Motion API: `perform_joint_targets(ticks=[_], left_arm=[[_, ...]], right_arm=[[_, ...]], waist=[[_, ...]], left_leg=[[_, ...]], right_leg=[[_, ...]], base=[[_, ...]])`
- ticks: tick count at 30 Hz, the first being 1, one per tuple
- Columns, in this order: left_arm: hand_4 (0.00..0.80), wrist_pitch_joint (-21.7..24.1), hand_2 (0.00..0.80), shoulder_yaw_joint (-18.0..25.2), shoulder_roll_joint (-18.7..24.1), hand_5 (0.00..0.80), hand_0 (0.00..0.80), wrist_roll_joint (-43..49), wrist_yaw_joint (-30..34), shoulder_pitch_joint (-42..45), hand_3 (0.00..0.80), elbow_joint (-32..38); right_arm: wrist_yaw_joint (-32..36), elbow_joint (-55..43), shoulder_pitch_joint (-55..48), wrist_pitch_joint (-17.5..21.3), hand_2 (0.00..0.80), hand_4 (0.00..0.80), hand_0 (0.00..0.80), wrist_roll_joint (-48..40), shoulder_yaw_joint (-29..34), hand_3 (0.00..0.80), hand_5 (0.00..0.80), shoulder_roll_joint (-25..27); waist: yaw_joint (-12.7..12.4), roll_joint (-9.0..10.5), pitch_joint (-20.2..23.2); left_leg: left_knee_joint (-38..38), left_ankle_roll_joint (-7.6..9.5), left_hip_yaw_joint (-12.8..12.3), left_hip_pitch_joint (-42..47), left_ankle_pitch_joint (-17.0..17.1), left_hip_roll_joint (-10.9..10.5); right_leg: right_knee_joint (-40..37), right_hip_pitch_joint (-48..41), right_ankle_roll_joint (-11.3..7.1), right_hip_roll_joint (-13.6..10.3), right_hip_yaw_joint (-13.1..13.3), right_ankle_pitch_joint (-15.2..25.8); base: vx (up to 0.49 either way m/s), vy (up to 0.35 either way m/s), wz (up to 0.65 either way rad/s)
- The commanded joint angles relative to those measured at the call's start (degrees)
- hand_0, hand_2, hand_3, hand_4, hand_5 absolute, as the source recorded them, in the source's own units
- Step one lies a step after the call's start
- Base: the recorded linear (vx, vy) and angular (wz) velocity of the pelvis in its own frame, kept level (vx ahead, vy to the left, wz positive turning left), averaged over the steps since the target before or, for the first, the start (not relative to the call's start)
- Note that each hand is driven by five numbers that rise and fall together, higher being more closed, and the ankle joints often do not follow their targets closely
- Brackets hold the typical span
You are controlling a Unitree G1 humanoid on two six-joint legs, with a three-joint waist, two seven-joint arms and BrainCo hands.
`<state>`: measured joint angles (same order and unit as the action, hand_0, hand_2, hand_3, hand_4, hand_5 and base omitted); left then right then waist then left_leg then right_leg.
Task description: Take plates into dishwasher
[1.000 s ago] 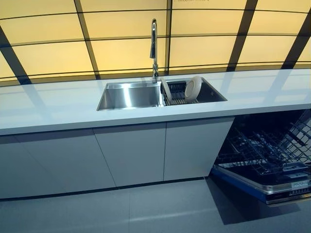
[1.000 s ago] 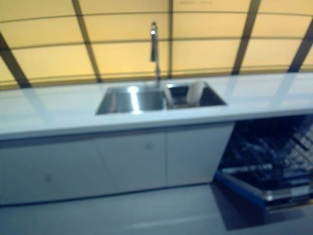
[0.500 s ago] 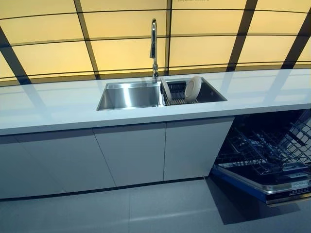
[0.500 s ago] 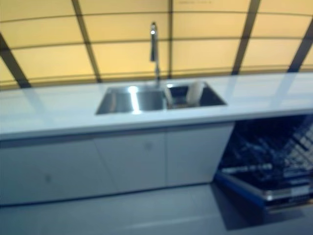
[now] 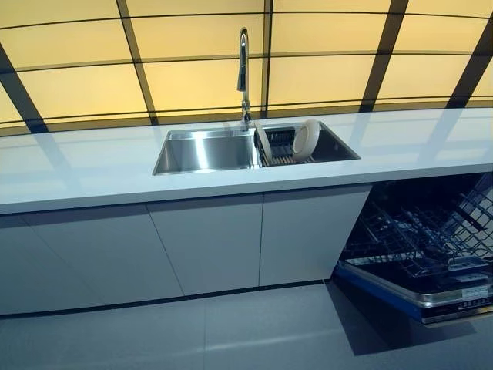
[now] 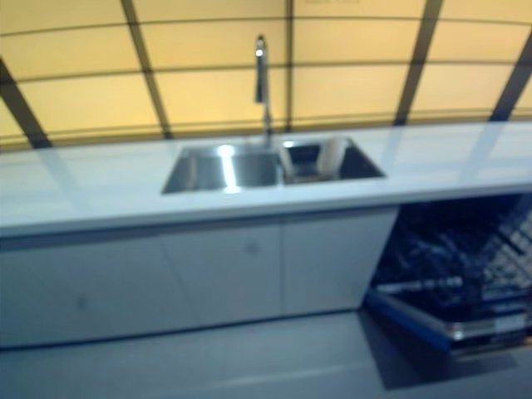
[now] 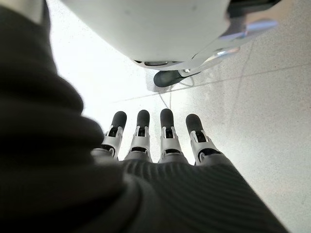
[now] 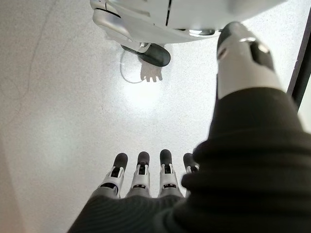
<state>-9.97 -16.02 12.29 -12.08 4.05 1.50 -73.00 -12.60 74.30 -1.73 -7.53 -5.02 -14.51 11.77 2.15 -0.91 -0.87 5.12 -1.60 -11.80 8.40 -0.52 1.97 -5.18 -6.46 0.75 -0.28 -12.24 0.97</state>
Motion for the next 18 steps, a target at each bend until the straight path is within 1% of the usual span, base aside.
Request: perform_joint_targets(ticks=[1,4,6,7,8,9,10,11,12,13,14,16,17,18], left_arm=[[0.0,-0.41,0.0,0.26,-1.17,0.0,0.0,0.93,0.3,-3.85,0.0,-4.28],[0.0,0.49,0.0,0.43,-1.13,0.0,0.0,1.04,-0.37,-3.79,0.0,-4.48],[0.0,1.39,0.0,0.64,-1.24,0.0,0.0,-0.14,-1.83,-4.04,0.0,-4.18],[0.0,1.99,0.0,0.91,-1.31,0.0,0.0,-2.07,-3.04,-4.33,0.0,-3.89],[0.0,2.54,0.0,1.33,-1.43,0.0,0.0,-4.28,-3.94,-4.54,0.0,-3.69],[0.0,2.45,0.0,1.46,-1.44,0.0,0.0,-4.34,-3.87,-4.61,0.0,-3.61],[0.0,2.39,0.0,2.61,-1.53,0.0,0.0,-7.59,-4.26,-5.1,0.0,-3.0],[0.0,2.32,0.0,3.15,-1.62,0.0,0.0,-8.28,-4.11,-5.03,0.0,-2.93],[0.0,1.9,0.0,4.32,-1.83,0.0,0.0,-10.17,-3.7,-4.92,0.0,-2.93],[0.0,2.02,0.0,4.95,-1.93,0.0,0.0,-10.8,-3.57,-4.6,0.0,-2.88],[0.0,2.52,0.0,5.44,-2.06,0.0,0.0,-11.77,-3.49,-4.13,0.0,-3.07],[0.0,3.25,0.0,6.42,-2.23,0.0,0.0,-12.44,-2.9,-3.18,0.0,-3.44],[0.0,3.55,0.0,6.64,-2.36,0.0,0.0,-12.58,-2.68,-2.74,0.0,-3.64],[0.0,4.2,0.0,6.79,-2.67,0.0,0.0,-13.64,-2.7,-2.11,0.0,-4.23]], right_arm=[[0.41,2.83,5.12,0.86,0.0,0.0,0.0,-0.82,-1.85,0.0,0.0,-0.6],[1.07,2.84,5.19,0.4,0.0,0.0,0.0,-1.46,-2.17,0.0,0.0,-0.88],[1.43,2.84,5.39,-0.09,0.0,0.0,0.0,-1.5,-2.41,0.0,0.0,-0.8],[1.24,2.81,5.76,-0.39,0.0,0.0,0.0,-1.09,-2.75,0.0,0.0,-0.59],[1.32,2.81,6.12,-0.75,0.0,0.0,0.0,-0.54,-3.08,0.0,0.0,-0.42],[1.33,2.82,6.2,-0.81,0.0,0.0,0.0,-0.51,-3.16,0.0,0.0,-0.38],[0.87,2.71,6.77,-1.79,0.0,0.0,0.0,-1.34,-3.85,0.0,0.0,0.17],[0.91,2.7,6.83,-1.92,0.0,0.0,0.0,-1.77,-4.0,0.0,0.0,0.39],[1.08,2.45,6.97,-3.18,0.0,0.0,0.0,-2.09,-3.88,0.0,0.0,0.84],[0.99,2.72,6.87,-3.5,0.0,0.0,0.0,-2.08,-3.67,0.0,0.0,1.15],[0.74,3.09,6.84,-3.46,0.0,0.0,0.0,-2.29,-3.59,0.0,0.0,1.34],[1.27,3.83,6.85,-2.89,0.0,0.0,0.0,-0.94,-2.49,0.0,0.0,1.62],[1.43,4.03,6.77,-2.68,0.0,0.0,0.0,-0.47,-2.07,0.0,0.0,1.63],[1.51,4.21,6.76,-2.48,0.0,0.0,0.0,-0.9,-1.81,0.0,0.0,1.57]], waist=[[-0.18,0.96,-0.66],[-0.14,0.99,-0.66],[-0.03,1.01,-0.91],[0.0,1.33,-1.35],[0.02,1.65,-1.88],[-0.01,1.8,-2.03],[-0.38,2.85,-3.95],[-0.59,2.95,-4.73],[-0.9,2.87,-6.13],[-1.25,2.55,-7.31],[-1.49,2.23,-8.27],[-1.52,1.72,-8.97],[-1.65,1.28,-9.1],[-1.98,0.6,-9.15]], left_leg=[[-0.12,3.12,1.05,0.98,-5.09,-3.71],[-0.12,2.97,1.13,1.0,-4.91,-3.51],[-0.12,2.76,1.2,1.45,-4.42,-3.3],[-3.02,2.61,0.91,0.34,-4.69,-2.95],[-6.88,2.52,0.5,-1.24,-5.67,-2.5],[-8.46,2.58,0.34,-1.76,-6.05,-2.32],[-22.33,2.75,0.02,-7.45,-7.12,-0.53],[-28.13,2.76,0.46,-9.98,-6.45,-0.05],[-34.4,2.28,1.42,-14.25,-4.0,0.34],[-37.36,1.01,2.47,-18.69,-0.46,-0.21],[-37.44,0.12,2.46,-20.9,1.77,-0.41],[-29.49,-1.2,1.51,-21.43,5.33,-1.21],[-23.38,-2.17,2.24,-21.41,8.37,-2.13],[-11.85,-3.27,5.33,-20.82,12.75,-3.79]], right_leg=[[0.18,-2.3,-3.09,1.39,1.06,-4.18],[0.18,-2.25,-2.73,1.75,1.35,-4.43],[0.2,-2.25,-2.21,2.15,2.31,-4.66],[1.28,-1.67,-1.56,2.18,3.0,-5.04],[2.25,-1.24,-1.08,2.09,3.47,-5.29],[2.45,-1.16,-0.94,2.03,3.55,-5.33],[4.17,-0.7,0.72,2.01,4.03,-5.55],[4.96,-0.49,1.37,2.34,4.38,-5.72],[6.16,-0.29,2.38,2.92,4.77,-5.69],[6.53,-0.68,2.82,3.42,5.18,-5.44],[6.74,-1.26,2.91,3.7,5.78,-5.17],[7.1,-2.07,2.49,3.79,5.84,-5.56],[7.23,-2.51,2.17,3.98,5.66,-5.84],[7.26,-3.38,1.71,4.42,6.19,-6.27]], base=[[0.033,-0.108,0.0],[0.035,-0.118,0.0],[0.032,-0.146,0.0],[0.0,-0.16,-0.01],[-0.02,-0.131,-0.01],[-0.046,-0.197,0.0],[-0.048,-0.188,-0.04],[-0.056,-0.229,-0.16],[-0.053,-0.114,-0.25],[-0.019,-0.072,-0.27],[0.023,-0.004,-0.15],[0.131,0.045,-0.11],[0.263,0.119,-0.13],[0.288,0.145,-0.11]])
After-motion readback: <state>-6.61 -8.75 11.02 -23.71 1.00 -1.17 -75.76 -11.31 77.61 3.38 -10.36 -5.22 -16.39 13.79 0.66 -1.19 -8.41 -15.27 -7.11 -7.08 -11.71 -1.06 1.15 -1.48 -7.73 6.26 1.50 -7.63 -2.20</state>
